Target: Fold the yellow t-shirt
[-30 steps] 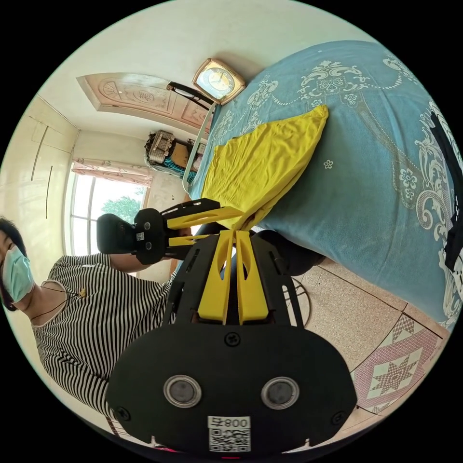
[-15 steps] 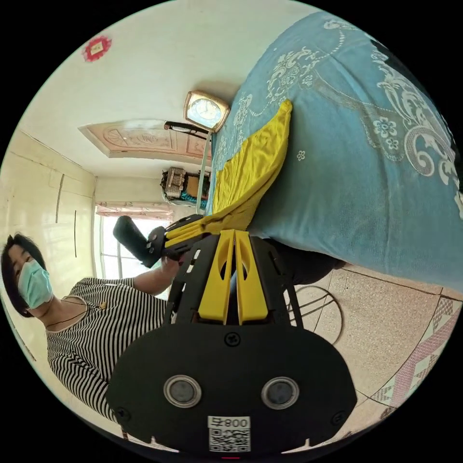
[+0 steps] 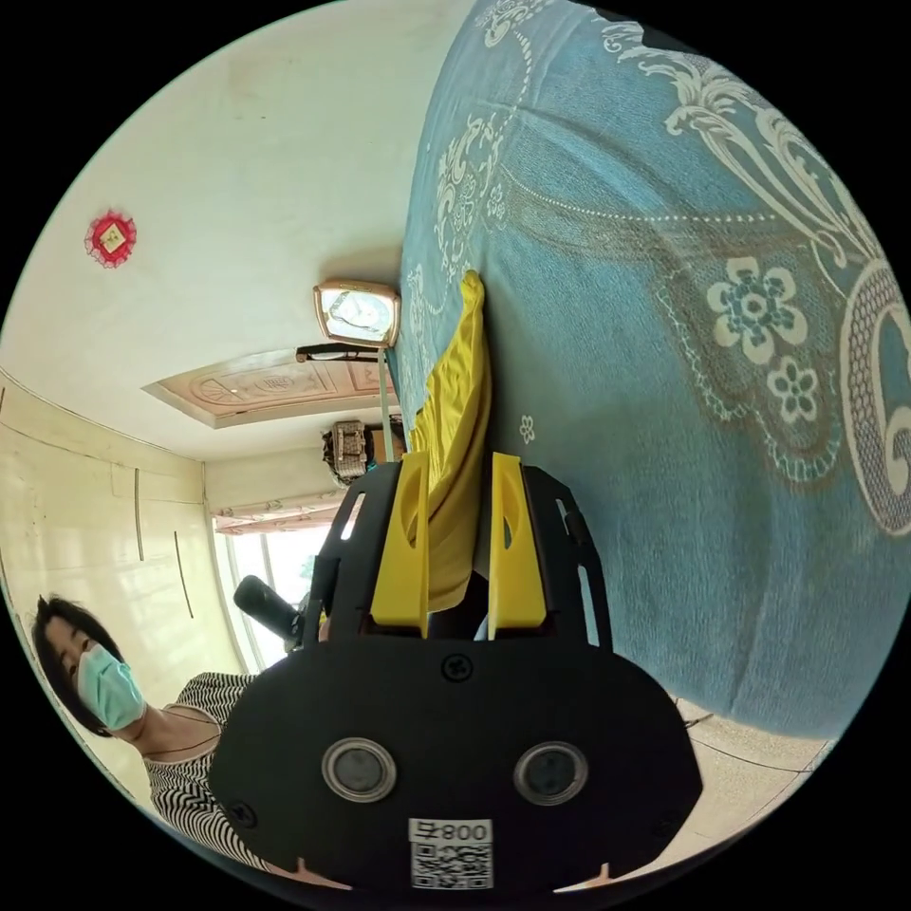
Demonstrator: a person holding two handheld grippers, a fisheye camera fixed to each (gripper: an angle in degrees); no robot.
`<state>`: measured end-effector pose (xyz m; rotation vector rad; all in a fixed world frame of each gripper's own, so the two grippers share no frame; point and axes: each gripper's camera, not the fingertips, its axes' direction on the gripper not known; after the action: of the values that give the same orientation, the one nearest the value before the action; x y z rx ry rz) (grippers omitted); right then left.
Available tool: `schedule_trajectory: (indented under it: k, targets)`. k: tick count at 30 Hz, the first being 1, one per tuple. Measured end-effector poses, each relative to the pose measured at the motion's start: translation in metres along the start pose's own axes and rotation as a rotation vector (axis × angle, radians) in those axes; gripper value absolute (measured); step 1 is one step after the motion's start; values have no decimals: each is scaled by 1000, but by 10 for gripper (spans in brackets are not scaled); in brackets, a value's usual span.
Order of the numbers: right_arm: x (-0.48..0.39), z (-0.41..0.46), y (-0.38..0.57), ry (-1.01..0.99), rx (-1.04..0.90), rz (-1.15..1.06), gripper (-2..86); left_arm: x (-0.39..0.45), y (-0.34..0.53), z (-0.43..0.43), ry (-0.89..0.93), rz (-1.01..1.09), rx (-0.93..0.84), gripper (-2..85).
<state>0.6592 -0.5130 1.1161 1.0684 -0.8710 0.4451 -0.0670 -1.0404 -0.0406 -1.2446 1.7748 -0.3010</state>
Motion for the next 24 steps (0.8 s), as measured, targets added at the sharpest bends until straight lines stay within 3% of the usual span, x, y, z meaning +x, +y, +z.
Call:
schedule_trajectory:
  k: [24]
  targets:
    - [-84, 112, -110, 118, -89, 44, 40, -77, 19, -21, 134, 2, -6, 13]
